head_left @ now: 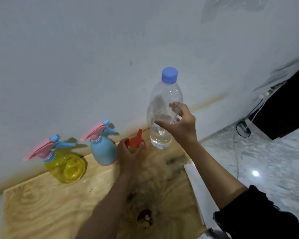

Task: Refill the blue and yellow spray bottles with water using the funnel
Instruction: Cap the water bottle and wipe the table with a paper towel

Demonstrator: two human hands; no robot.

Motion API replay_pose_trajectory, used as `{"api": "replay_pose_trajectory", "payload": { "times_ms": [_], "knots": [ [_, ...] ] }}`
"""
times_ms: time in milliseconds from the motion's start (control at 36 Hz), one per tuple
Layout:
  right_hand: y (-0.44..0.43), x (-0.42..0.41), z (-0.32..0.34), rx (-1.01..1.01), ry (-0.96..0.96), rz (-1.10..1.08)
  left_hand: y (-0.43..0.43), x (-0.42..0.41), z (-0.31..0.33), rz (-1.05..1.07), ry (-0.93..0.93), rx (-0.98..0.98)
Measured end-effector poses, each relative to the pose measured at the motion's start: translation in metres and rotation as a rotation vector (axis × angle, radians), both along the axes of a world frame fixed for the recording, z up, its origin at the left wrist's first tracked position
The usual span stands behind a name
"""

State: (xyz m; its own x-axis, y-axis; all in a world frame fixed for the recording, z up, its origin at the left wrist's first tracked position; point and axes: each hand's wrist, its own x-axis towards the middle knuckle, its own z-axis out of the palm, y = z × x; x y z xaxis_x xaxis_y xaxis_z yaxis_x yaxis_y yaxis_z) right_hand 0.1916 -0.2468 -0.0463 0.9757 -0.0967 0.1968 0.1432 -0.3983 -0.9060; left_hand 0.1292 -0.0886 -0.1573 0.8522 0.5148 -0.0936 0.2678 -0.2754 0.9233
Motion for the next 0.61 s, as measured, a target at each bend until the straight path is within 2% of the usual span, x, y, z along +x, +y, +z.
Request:
{"api": "replay_pose_trajectory", "payload": {
  "times_ms": [139, 417, 611],
  "knots": [
    [0.004, 0.023, -0.007, -0.016, -0.053, 0.106, -0.005, 0.009, -0.012, 0.043, -0.012, -0.061],
    [0.007, 0.047, -0.015, -0.013, -0.075, 0.229, 0.005, 0.012, -0.03, -0.005, 0.128, 0.027],
    [0.002, 0.053, -0.02, -0.073, -0.08, 0.343, 0.0, 0.01, -0.033, -0.01, 0.133, 0.151]
  ]
}}
